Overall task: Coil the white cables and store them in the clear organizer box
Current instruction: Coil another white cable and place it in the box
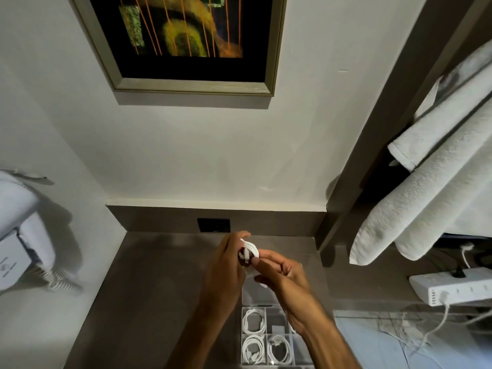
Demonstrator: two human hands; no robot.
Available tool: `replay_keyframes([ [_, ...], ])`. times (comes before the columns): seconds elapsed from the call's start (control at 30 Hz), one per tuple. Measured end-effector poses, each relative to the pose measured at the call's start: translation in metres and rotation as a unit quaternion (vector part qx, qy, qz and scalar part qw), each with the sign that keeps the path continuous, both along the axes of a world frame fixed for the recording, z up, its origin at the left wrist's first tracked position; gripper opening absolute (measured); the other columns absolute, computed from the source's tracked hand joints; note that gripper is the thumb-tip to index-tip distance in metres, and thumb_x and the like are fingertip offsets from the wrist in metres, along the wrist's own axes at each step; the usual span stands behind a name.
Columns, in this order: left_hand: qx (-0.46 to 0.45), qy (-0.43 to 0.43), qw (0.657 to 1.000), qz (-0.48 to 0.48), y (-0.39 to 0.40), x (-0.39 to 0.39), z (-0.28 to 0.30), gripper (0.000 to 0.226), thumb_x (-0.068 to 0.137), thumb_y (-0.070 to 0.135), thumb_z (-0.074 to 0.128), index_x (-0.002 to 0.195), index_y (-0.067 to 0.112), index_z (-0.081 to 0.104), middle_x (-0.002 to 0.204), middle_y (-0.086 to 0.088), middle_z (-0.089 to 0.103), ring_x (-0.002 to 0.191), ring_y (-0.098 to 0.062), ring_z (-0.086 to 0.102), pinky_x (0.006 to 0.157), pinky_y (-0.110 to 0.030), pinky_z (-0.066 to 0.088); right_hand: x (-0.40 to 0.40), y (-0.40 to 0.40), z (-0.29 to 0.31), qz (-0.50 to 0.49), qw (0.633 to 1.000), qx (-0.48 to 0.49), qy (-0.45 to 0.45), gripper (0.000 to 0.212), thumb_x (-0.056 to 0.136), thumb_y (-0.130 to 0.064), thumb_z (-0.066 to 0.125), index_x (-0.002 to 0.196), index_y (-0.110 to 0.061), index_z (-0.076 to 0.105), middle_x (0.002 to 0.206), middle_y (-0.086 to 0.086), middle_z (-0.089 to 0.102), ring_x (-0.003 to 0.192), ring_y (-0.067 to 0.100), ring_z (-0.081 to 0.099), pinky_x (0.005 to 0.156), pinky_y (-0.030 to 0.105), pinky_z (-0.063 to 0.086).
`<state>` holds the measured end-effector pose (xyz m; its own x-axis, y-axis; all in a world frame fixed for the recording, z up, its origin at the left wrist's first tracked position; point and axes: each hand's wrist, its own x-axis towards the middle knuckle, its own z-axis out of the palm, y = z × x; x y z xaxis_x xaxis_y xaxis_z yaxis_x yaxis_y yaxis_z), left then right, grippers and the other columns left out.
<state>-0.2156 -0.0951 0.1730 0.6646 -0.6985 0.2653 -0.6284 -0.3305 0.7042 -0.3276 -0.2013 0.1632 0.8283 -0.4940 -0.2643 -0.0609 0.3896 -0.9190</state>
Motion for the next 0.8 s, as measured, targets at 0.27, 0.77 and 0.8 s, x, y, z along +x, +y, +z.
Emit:
replay_keyframes([
  [0.27,-0.03,0.042,0.998,0.02,-0.016,-0.003,-0.012,0.017,0.105,0.015,0.049,0.1,0.011,0.065,0.092,-0.001,0.07,0.079,0.003,0.061,0.071,-0.003,0.045,-0.014,-0.014,-0.014,-0.058,0.998,0.013,0.006,0.032,0.093,-0.01,0.08,0.122,-0.023,0.076,0.104,0.017,0.085,0.1,0.024,0.081,0.081,0.022,0.064],
  [0.77,0.037,0.161,0.986,0.007,-0.049,-0.035,-0.093,0.034,0.107,0.037,0.04,0.134,0.024,0.057,0.12,0.004,0.074,0.103,-0.013,0.072,0.086,-0.024,0.054,-0.052,-0.022,-0.066,-0.146,0.978,-0.075,0.131,0.026,0.095,-0.012,0.078,0.121,-0.013,0.082,0.111,0.002,0.086,0.101,0.017,0.083,0.089,0.033,0.068],
  [0.8,0.042,0.204,0.978,0.001,-0.052,-0.036,-0.106,0.035,0.106,0.04,0.042,0.134,0.024,0.054,0.119,0.0,0.074,0.103,-0.017,0.072,0.088,-0.03,0.056,-0.055,-0.024,-0.075,-0.158,0.973,-0.082,0.144,0.024,0.094,-0.009,0.079,0.117,-0.011,0.083,0.109,0.004,0.087,0.099,0.018,0.083,0.089,0.033,0.068],
])
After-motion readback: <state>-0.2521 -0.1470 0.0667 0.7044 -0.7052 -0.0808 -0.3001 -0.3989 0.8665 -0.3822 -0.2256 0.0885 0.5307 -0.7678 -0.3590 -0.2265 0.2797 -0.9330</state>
